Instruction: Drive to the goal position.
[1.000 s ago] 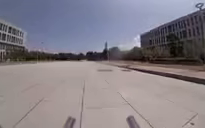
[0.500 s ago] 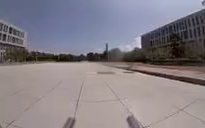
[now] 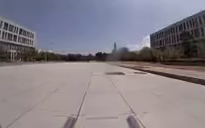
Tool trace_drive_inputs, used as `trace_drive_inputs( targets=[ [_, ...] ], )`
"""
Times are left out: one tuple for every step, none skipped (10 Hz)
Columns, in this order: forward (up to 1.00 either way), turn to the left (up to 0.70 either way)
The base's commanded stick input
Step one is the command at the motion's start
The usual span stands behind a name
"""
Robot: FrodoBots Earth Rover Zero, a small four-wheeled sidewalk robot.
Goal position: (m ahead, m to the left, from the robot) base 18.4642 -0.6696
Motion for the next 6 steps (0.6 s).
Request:
trace_drive_inputs(
  targets=[
    [1.0, 0.27],
    [1.0, 0.27],
    [1.0, 0.27],
    [1.0, 0.12],
    [1.0, 0.0],
    [1.0, 0.0]
  ],
)
